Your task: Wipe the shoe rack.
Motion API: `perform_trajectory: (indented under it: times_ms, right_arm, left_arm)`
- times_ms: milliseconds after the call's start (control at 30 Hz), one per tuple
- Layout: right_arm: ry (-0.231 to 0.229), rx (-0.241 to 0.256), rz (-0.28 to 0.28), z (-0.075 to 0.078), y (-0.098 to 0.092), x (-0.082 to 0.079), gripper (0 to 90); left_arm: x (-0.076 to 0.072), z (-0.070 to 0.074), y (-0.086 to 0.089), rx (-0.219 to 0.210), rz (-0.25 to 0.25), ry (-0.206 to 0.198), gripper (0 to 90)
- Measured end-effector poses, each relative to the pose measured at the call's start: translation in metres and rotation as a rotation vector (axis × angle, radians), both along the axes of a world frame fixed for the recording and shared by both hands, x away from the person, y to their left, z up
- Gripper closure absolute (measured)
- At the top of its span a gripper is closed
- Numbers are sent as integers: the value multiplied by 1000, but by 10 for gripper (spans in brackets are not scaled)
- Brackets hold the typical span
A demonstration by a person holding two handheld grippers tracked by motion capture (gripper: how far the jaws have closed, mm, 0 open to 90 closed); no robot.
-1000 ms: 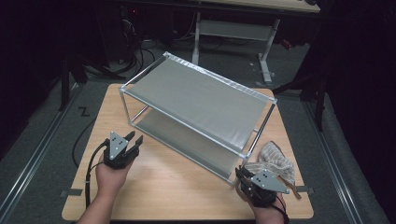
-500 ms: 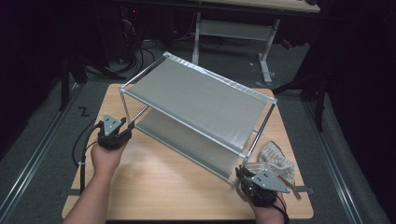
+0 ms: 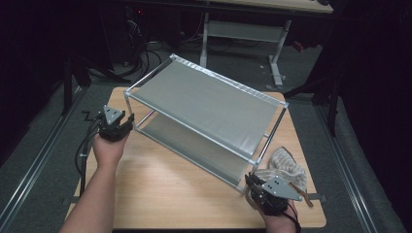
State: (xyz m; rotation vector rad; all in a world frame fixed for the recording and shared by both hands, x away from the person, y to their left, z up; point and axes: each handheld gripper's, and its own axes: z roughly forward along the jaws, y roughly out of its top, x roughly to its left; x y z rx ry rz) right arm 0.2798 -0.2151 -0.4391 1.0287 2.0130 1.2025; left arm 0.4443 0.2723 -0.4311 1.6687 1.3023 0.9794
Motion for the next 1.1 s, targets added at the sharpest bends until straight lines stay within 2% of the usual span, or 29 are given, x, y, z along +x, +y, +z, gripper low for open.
perform_trajectory:
  times_ms: [67,100,200,267,433,567,667,733,933,1100]
  right_arm:
    - [-1,3,4,0,0,1,787]
    - [-2,3,5,0,0,1,787]
    - [-2,0,9,0,0,1,788]
    - [-3,-2,10,0,0,2,788]
    - [1,4,8,0,-1,2,790]
    - [3,9,11,-1,-1,2,793]
    - [7,13,15,-1,-2,2,796]
    - [9,16,15,-1,-2,2,797]
    - [9,18,13,-1,-3,2,798]
    - [12,25,10,-1,-3,2,799]
  left_arm:
    - [4,1,1,-12,5,5,615]
    - [6,2,1,-38,10,-5,615]
    - [10,2,4,-78,28,-15,620]
    - [15,1,4,-69,35,10,624]
    - [21,1,1,-58,44,14,649]
    - [24,1,0,-74,47,2,716]
    - [24,1,1,-82,62,5,801]
    - [23,1,0,-64,67,4,807]
    - [17,1,0,-55,77,3,809]
    - [4,1,3,-46,82,-3,808]
